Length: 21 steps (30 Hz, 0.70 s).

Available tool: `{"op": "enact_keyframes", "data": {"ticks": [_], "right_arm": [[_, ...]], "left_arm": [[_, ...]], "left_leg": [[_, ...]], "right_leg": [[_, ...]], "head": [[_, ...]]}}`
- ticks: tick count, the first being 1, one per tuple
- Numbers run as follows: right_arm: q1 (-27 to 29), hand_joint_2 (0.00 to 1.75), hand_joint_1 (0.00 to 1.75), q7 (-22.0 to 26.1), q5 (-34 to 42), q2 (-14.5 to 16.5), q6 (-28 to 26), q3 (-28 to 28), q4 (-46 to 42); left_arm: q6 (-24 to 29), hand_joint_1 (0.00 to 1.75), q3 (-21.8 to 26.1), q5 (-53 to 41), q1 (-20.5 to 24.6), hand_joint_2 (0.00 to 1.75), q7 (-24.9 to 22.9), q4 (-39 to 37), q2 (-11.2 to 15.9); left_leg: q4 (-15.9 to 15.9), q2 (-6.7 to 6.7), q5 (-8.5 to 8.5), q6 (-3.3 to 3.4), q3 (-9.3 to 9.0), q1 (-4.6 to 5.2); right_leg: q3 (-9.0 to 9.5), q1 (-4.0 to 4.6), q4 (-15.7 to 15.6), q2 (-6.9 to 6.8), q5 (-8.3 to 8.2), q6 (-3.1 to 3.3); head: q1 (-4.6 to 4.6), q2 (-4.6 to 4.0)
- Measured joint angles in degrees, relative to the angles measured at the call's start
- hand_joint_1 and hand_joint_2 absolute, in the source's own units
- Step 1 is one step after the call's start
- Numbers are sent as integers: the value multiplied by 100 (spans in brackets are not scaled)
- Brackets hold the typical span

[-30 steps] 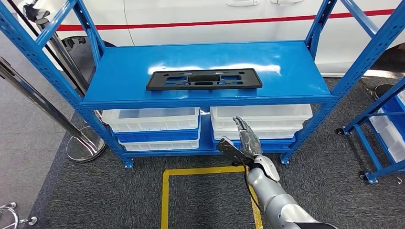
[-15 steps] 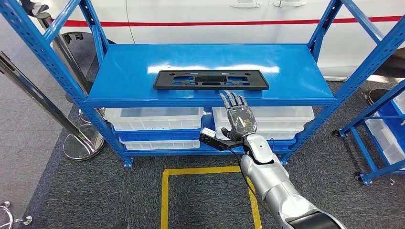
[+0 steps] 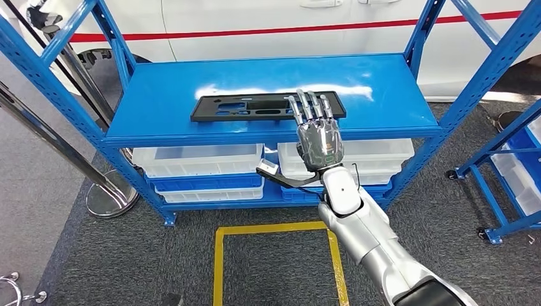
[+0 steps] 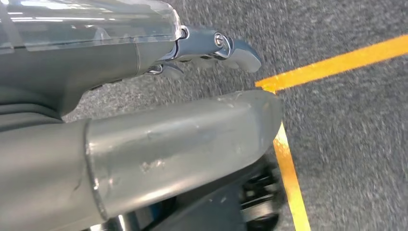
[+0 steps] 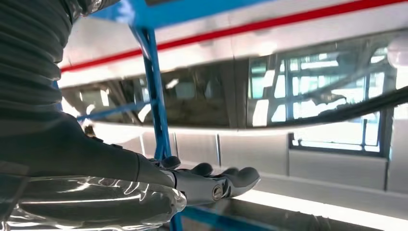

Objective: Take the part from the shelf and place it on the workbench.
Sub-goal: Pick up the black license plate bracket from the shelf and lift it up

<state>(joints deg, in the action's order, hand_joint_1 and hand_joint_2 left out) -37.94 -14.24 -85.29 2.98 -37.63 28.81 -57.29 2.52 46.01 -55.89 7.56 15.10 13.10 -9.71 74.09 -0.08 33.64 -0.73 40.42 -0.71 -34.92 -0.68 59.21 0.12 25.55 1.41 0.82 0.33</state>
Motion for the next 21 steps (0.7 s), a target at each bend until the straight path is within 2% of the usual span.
{"op": "enact_keyframes", "data": {"ticks": [1, 2, 4, 5, 6, 8, 10, 11, 12, 14, 15, 16, 17, 18, 19, 20, 21], "right_arm": [[22, 175, 0, -133, -70, -38, -26, 87, -98], [46, 175, 0, -261, -138, -66, -55, 157, -196], [76, 175, 0, -451, -232, -94, -126, 246, -357], [81, 175, 0, -500, -253, -100, -162, 274, -407], [89, 175, 0, -519, -259, -103, -193, 298, -436], [123, 175, 0, -515, -264, -108, -225, 341, -458], [156, 175, 0, -536, -264, -112, -229, 375, -474], [157, 175, 0, -556, -264, -114, -231, 397, -479], [156, 175, 0, -563, -265, -115, -233, 418, -475], [179, 175, 0, -452, -265, -115, -237, 448, -420], [208, 175, 0, -347, -263, -112, -237, 453, -373], [241, 175, 0, -238, -258, -108, -237, 454, -317], [264, 175, 0, -139, -253, -101, -237, 454, -258], [276, 175, 0, -52, -247, -90, -237, 454, -199], [277, 175, 0, 22, -244, -76, -237, 454, -140], [271, 175, 0, 97, -243, -57, -237, 452, -74], [267, 175, 0, 170, -244, -31, -237, 446, -7]], "left_arm": [[-13, 0, 0, -5, 0, 0, 9, -2, -2], [-26, 0, 0, -6, 2, 0, 20, -3, -4], [2, 0, -21, 204, 13, 0, 22, -4, 21], [68, 0, -106, 602, 21, 0, -6, -6, 43], [153, 0, -274, 1242, 27, 0, -44, -8, 69], [290, 0, -982, 3132, 28, 0, -115, -12, 111], [331, 0, -2004, 4871, 12, 0, -131, -13, 157], [338, 0, -2516, 5419, 8, 0, -131, -14, 181], [339, 0, -2938, 5638, 9, 0, -131, -15, 194], [335, 0, -3580, 5441, 15, 0, -133, -21, 205], [332, 0, -3809, 5222, 15, 0, -137, -27, 208], [330, 0, -4002, 5060, 14, 0, -143, -34, 210], [328, 0, -4164, 4978, 12, 0, -150, -40, 213], [327, 0, -4297, 4941, 12, 0, -158, -45, 215], [327, 0, -4405, 4919, 14, 0, -166, -46, 217], [327, 0, -4492, 4902, 20, 0, -174, -47, 222], [327, 0, -4551, 4888, 27, 0, -183, -47, 228]], "left_leg": [[103, 0, -25, 2, 55, 0], [-29, 0, -162, 14, 2, 1], [-789, 0, -579, 77, -338, 11], [-1161, -1, -723, 114, -512, 24], [-1417, -1, -791, 145, -628, 40], [-1564, -9, -786, 178, -688, 66], [-1641, -16, -818, 224, -715, 44], [-1687, -14, -843, 251, -737, 28], [-1731, -12, -867, 274, -759, 12], [-1746, -9, -879, 292, -766, 10], [-1743, -10, -877, 294, -765, 11], [-1738, -12, -874, 294, -764, 11], [-1729, -15, -868, 288, -765, 10], [-1713, -19, -855, 278, -767, 9], [-1690, -21, -837, 263, -766, 8], [-1658, -23, -813, 239, -756, 20], [-1634, -24, -794, 216, -744, 30]], "right_leg": [[2, 4, 2, 3, 3, 3], [7, 9, 4, 8, 6, 5], [23, 15, 7, 19, 16, 2], [23, 25, 11, 24, 20, -10], [14, 30, 12, 26, 19, -30], [-8, 34, 5, 26, 6, -87], [-8, 40, 10, 16, 26, -157], [-43, 43, 100, 13, 98, -186], [-135, 45, 307, 11, 228, -212], [-473, 29, 1007, 10, 568, -246], [-641, 22, 1332, 10, 676, -261], [-739, 14, 1504, 9, 687, -272], [-723, 3, 1439, 7, 575, -276], [-600, -8, 1166, 5, 378, -275], [-417, -17, 766, 0, 174, -268], [-235, -13, 391, -3, 29, -256], [-117, -9, 144, -4, -41, -235]], "head": [[0, 0], [1, 0], [-1, 0], [-1, 0], [-1, 0], [0, 0], [-3, 0], [-3, 0], [-5, 0], [-5, 0], [-6, 0], [-6, 0], [-7, 0], [-7, 0], [-7, 0], [-7, 0], [-5, 0]]}}
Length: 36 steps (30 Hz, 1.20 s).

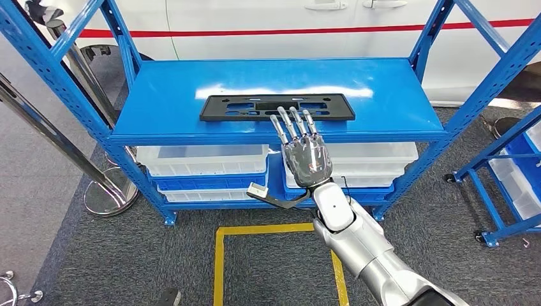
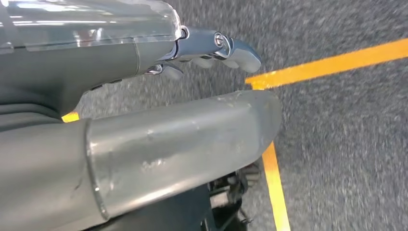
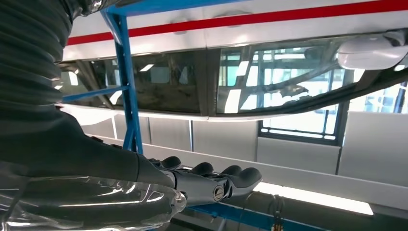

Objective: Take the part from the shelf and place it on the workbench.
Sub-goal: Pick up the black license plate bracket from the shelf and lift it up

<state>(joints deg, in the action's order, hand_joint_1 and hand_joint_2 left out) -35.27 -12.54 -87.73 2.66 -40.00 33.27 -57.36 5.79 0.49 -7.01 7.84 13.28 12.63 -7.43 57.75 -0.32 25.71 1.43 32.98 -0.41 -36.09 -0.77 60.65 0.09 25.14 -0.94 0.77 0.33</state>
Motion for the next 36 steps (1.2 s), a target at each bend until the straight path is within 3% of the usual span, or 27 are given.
{"op": "enact_keyframes", "data": {"ticks": [5, 7, 9, 10, 11, 12, 14, 16, 19, 21, 24, 25, 26, 27, 30, 32, 34, 36], "right_arm": [[15, 175, 0, 280, -2, 146, -2, -131, 344], [9, 175, 0, 303, -3, 208, -2, -172, 428], [11, 175, 0, 329, -4, 250, -2, -202, 518], [14, 175, 0, 345, -5, 262, -2, -218, 568], [16, 175, 0, 358, -6, 274, -2, -232, 612], [16, 175, 0, 368, -7, 287, -2, -245, 648], [12, 175, 0, 386, -10, 320, -3, -274, 693], [6, 175, 0, 398, -13, 349, -4, -314, 728], [-1, 175, 0, 421, -15, 378, -5, -379, 776], [-12, 175, 0, 447, -16, 386, -6, -431, 786], [-4, 175, 0, 468, -16, 386, -4, -493, 807], [9, 175, 0, 472, -16, 386, -4, -508, 821], [21, 175, 0, 477, -16, 385, -4, -521, 834], [25, 175, 0, 481, -16, 385, -4, -538, 844], [15, 175, 0, 488, -16, 388, -5, -614, 843], [21, 175, 0, 489, -16, 389, -6, -660, 837], [36, 175, 0, 494, -15, 387, -7, -701, 833], [39, 175, 0, 514, -12, 387, -7, -750, 832]], "left_arm": [[-7, 0, -172, -33, 16, 0, -21, -4, 32], [-9, 0, -203, -35, 20, 0, -24, -4, 41], [-9, 0, -227, -41, 19, 0, -27, -5, 43], [-9, 0, -238, -48, 15, 0, -29, -5, 45], [-9, 0, -249, -55, 12, 0, -31, -6, 48], [-9, 0, -259, -62, 13, 0, -32, -7, 51], [-9, 0, -275, -68, 26, 0, -31, -7, 63], [-9, 0, -283, -71, 43, 0, -31, -7, 77], [-9, 0, -292, -75, 43, 0, -40, -7, 84], [-9, 0, -292, -84, 42, 0, -52, -7, 85], [-34, 0, -294, -120, 41, 0, -93, -9, 87], [-55, 0, -298, -146, 34, 0, -126, -13, 88], [-80, 0, -309, -185, 24, 0, -173, -18, 89], [-111, 0, -329, -240, 11, 0, -227, -22, 91], [-187, 0, -418, -404, -37, 0, -352, -31, 100], [-205, 0, -463, -447, -73, 0, -375, -35, 113], [-210, 0, -491, -473, -106, 0, -382, -42, 126], [-212, 0, -514, -495, -129, 0, -385, -47, 139]], "left_leg": [[129, 1, 113, -131, 55, -3], [626, 4, 408, -182, 276, -19], [1383, 5, 726, -215, 638, -27], [1614, 6, 766, -220, 758, -28], [1638, 6, 698, -215, 782, -28], [1424, 6, 526, -198, 691, -27], [647, 5, 134, -136, 329, -17], [125, 2, -21, -81, 94, 12], [10, -2, -34, -29, 56, 22], [-57, 3, -76, 35, 24, -9], [-80, 9, -94, 74, 18, -20], [-76, 9, -92, 74, 21, -20], [-70, 8, -89, 72, 22, -20], [-61, 6, -82, 66, 20, -21], [9, -3, -29, 7, 20, -12], [47, -7, -4, -49, 44, 7], [44, -5, 5, -99, 49, 4], [168, -1, 118, -150, 94, -11]], "right_leg": [[67, 12, -151, 2, -4, 164], [79, 1, -166, -8, -8, 223], [78, 12, -163, -12, -2, 249], [79, 19, -159, -12, 1, 253], [82, 24, -156, -10, 4, 256], [89, 29, -154, -5, 8, 257], [107, 41, -152, 6, 18, 247], [99, 54, -146, 10, 19, 207], [91, 49, -156, 0, 14, 111], [27, 46, 24, -1, 157, 47], [-426, 31, 1002, -1, 665, -14], [-576, 22, 1305, -2, 763, -29], [-647, 12, 1437, -3, 755, -39], [-590, 0, 1318, -5, 626, -43], [-50, -19, 229, -5, 112, -22], [94, 0, -90, 5, 67, 28], [94, 10, -107, 16, 62, 97], [108, -5, -136, 13, 44, 170]], "head": [[4, 0], [5, 0], [4, 0], [4, 0], [4, 0], [4, 0], [3, 0], [2, 0], [3, 0], [2, 0], [1, 0], [0, 0], [1, 0], [0, 0], [2, 0], [3, 0], [3, 0], [4, 0]]}}
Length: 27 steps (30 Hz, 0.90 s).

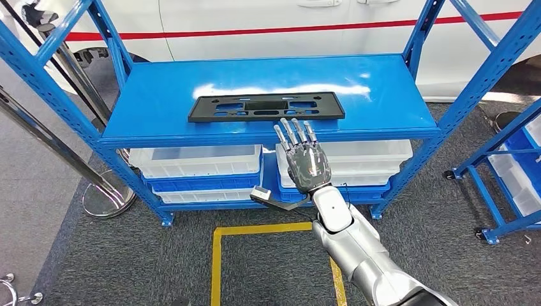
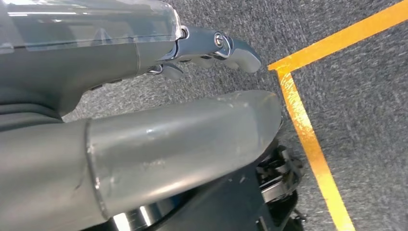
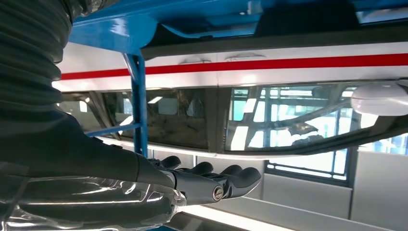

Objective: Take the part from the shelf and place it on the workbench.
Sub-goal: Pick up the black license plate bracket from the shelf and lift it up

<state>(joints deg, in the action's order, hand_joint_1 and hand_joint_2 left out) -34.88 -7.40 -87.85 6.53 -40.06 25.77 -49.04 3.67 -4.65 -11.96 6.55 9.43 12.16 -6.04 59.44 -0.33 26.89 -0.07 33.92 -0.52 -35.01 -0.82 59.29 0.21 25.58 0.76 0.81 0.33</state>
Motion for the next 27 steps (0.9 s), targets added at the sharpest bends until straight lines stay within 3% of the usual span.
{"op": "enact_keyframes", "data": {"ticks": [3, 4, 5, 6, 7, 9, 11, 15, 17, 19, 20, 21, 22, 25, 27], "right_arm": [[19, 175, 0, 39, 4, -1, 2, -61, 20], [36, 175, 0, 48, 7, -1, 2, -72, 36], [54, 175, 0, 54, 12, -2, 2, -78, 54], [67, 175, 0, 53, 17, -2, 2, -80, 72], [73, 175, 0, 51, 22, -2, 2, -81, 87], [61, 175, 0, 45, 24, -1, 2, -81, 122], [33, 175, 0, 52, 19, 1, 2, -81, 203], [-11, 175, 0, 65, 19, 1, 0, -93, 425], [-43, 175, 0, 65, 20, 0, 0, -129, 519], [-50, 175, 0, 67, 22, -4, 0, -163, 614], [-41, 175, 0, 69, 22, -7, 0, -170, 655], [-34, 175, 0, 72, 22, -10, 0, -174, 692], [-32, 175, 0, 75, 22, -12, 0, -177, 721], [-71, 175, 0, 79, 20, -14, 0, -189, 783], [-95, 175, 0, 77, 15, -10, -1, -201, 840]], "left_arm": [[0, 0, -23, -27, -18, 0, -1, -1, 10], [0, 0, -30, -37, -27, 0, -2, -1, 12], [0, 0, -37, -44, -36, 0, -5, -1, 13], [0, 0, -44, -49, -42, 0, -9, -1, 14], [0, 0, -49, -52, -42, 0, -13, -1, 15], [2, 0, -52, -56, -27, 0, -15, -1, 25], [4, 0, -53, -58, -4, 0, -7, -1, 37], [7, 0, -53, -64, 18, 0, 16, -1, 39], [13, 0, -53, -71, 35, 0, 22, -1, 38], [18, 0, -53, -79, 45, 0, 25, -1, 38], [17, 0, -53, -82, 44, 0, 26, -1, 38], [17, 0, -53, -83, 40, 0, 26, -1, 38], [16, 0, -53, -83, 37, 0, 26, -1, 38], [15, 0, -53, -84, 49, 0, 28, -1, 37], [15, 0, -53, -87, 58, 0, 34, -1, 38]], "left_leg": [[972, 5, 509, -63, 431, -17], [1340, 5, 638, -73, 605, -20], [1523, 6, 656, -72, 699, -19], [1478, 6, 557, -58, 686, -18], [1204, 5, 364, -32, 565, -14], [380, 5, -16, 44, 184, 6], [-74, 2, -131, 93, -20, 36], [-195, 3, -170, 161, -60, 16], [-246, 15, -206, 207, -81, -11], [-243, 17, -206, 223, -75, -8], [-239, 17, -204, 225, -73, -8], [-231, 16, -199, 222, -73, -9], [-216, 15, -189, 214, -74, -12], [-104, 5, -116, 140, -51, -10], [-49, -1, -84, 80, -15, 12]], "right_leg": [[8, 1, -13, -19, -4, 65], [8, 10, -11, -21, -1, 72], [9, 18, -9, -20, 2, 77], [13, 26, -6, -16, 5, 79], [21, 33, -4, -10, 8, 81], [30, 51, -1, 0, 16, 73], [16, 60, 2, 4, 14, 35], [-17, 58, 73, -3, 72, -91], [-217, 51, 524, -5, 355, -139], [-559, 35, 1235, -5, 684, -169], [-693, 26, 1504, -6, 769, -183], [-744, 11, 1594, -8, 744, -197], [-694, -7, 1483, -11, 615, -209], [-186, -47, 439, -14, 107, -221], [-56, -34, 138, -4, 70, -173]], "head": [[1, 0], [0, 0], [1, 0], [1, 0], [1, 0], [0, 0], [-1, 0], [-2, 0], [-3, 0], [-3, 0], [-4, 0], [-3, 0], [-4, 0], [-5, 0], [-1, 0]]}}
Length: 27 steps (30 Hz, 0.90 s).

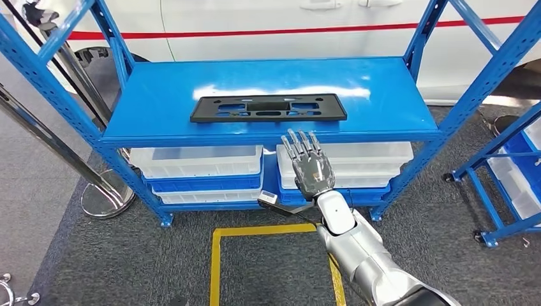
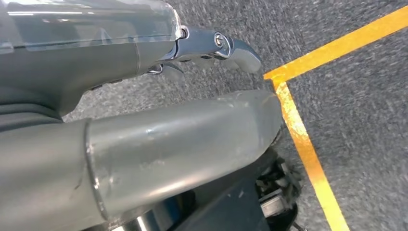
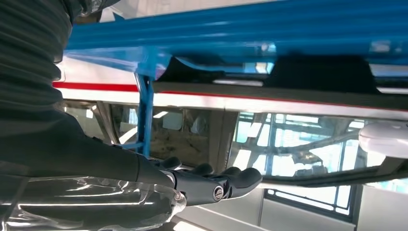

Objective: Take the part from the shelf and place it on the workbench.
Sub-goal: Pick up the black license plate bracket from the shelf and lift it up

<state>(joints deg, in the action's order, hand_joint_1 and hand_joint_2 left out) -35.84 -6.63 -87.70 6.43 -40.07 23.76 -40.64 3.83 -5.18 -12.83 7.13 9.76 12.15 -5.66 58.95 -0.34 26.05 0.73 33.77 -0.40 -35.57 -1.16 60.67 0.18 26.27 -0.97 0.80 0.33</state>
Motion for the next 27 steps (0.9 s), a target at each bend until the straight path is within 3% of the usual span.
{"op": "enact_keyframes", "data": {"ticks": [2, 4, 5, 7, 9, 10, 11, 12, 14, 15, 18, 20, 23, 24, 25, 26, 27], "right_arm": [[-2, 175, 0, -7, -2, 3, -1, -9, 73], [-2, 175, 0, -19, -3, 4, -2, -15, 129], [-3, 175, 0, -25, -3, 5, -2, -18, 143], [-1, 175, 0, -32, -3, 7, -2, -34, 167], [8, 175, 0, -31, -2, 5, -2, -66, 193], [13, 175, 0, -30, -2, 4, -2, -86, 202], [15, 175, 0, -27, -2, 4, -2, -107, 206], [14, 175, 0, -22, -2, 5, -2, -124, 208], [9, 175, 0, -14, -2, 4, -2, -149, 207], [9, 175, 0, -12, -2, 3, -2, -159, 207], [14, 175, 0, -7, -2, 1, -2, -184, 207], [5, 175, 0, -5, -2, 0, -3, -210, 206], [28, 175, 0, -3, -2, -2, -4, -268, 205], [52, 175, 0, -3, -2, -3, -4, -290, 198], [75, 175, 0, -1, -2, -4, -4, -314, 178], [92, 175, 0, 1, -2, -5, -4, -338, 147], [100, 175, 0, 2, -2, -7, -4, -364, 105]], "left_arm": [[1, 0, 0, -10, 0, 0, 4, 0, 1], [2, 0, 0, -16, -1, 0, 14, 0, 2], [2, 0, 1, -9, 1, 0, 25, 0, 2], [2, 0, 3, 12, 0, 0, 62, 0, 2], [2, 0, 6, 20, -10, 0, 100, 0, 3], [2, 0, 7, 14, -13, 0, 116, 0, 4], [2, 0, 7, 6, -12, 0, 130, 0, 5], [2, 0, 7, -4, -9, 0, 142, 0, 8], [2, 0, 8, -22, 7, 0, 158, 0, 24], [2, 0, 8, -30, 12, 0, 162, 0, 31], [4, 0, 9, -57, 8, 0, 164, 0, 34], [23, 0, 9, -95, 12, 0, 162, 0, 33], [48, 0, 9, -159, 20, 0, 160, 0, 33], [50, 0, 9, -180, 16, 0, 160, 0, 33], [50, 0, 9, -194, 10, 0, 160, 0, 33], [49, 0, 9, -205, 5, 0, 160, 0, 32], [49, 0, 9, -215, 3, 0, 160, 0, 31]], "left_leg": [[-1, -1, 2, -46, 11, -2], [148, 5, 119, -96, 72, -22], [348, 7, 247, -119, 158, -27], [1077, 10, 604, -152, 493, -33], [1631, 10, 754, -150, 768, -33], [1608, 10, 666, -131, 766, -29], [1349, 10, 479, -100, 649, -23], [934, 9, 256, -54, 458, -9], [232, 10, -2, 25, 122, 26], [63, 8, -31, 48, 47, 44], [-58, 6, -52, 81, 8, 41], [-161, 14, -101, 125, -40, 7], [-195, 18, -106, 164, -62, 3], [-189, 17, -99, 168, -64, 5], [-181, 15, -88, 166, -69, 6], [-167, 12, -74, 157, -77, 4], [-146, 9, -51, 142, -89, 2]], "right_leg": [[-8, 16, -11, 10, -5, 76], [-1, 7, -33, 8, -22, 150], [5, -1, -45, 4, -29, 179], [9, 9, -47, -4, -26, 215], [13, 32, -45, -6, -20, 228], [20, 43, -44, -3, -17, 232], [32, 53, -43, 2, -13, 235], [45, 62, -44, 6, -9, 236], [53, 84, -47, 12, -4, 219], [48, 87, -52, 12, -7, 201], [56, 82, -90, 6, -25, 108], [-12, 89, 80, 2, 104, 46], [-492, 79, 1056, 0, 577, -7], [-637, 71, 1325, -1, 642, -20], [-698, 61, 1410, -2, 601, -29], [-644, 50, 1269, -4, 451, -32], [-488, 39, 931, -7, 229, -31]], "head": [[3, 0], [3, 0], [3, 0], [3, 0], [3, 0], [3, 0], [3, 0], [3, 0], [2, 0], [2, 0], [3, 0], [2, 0], [1, 0], [0, 0], [1, 0], [1, 0], [1, 0]]}}
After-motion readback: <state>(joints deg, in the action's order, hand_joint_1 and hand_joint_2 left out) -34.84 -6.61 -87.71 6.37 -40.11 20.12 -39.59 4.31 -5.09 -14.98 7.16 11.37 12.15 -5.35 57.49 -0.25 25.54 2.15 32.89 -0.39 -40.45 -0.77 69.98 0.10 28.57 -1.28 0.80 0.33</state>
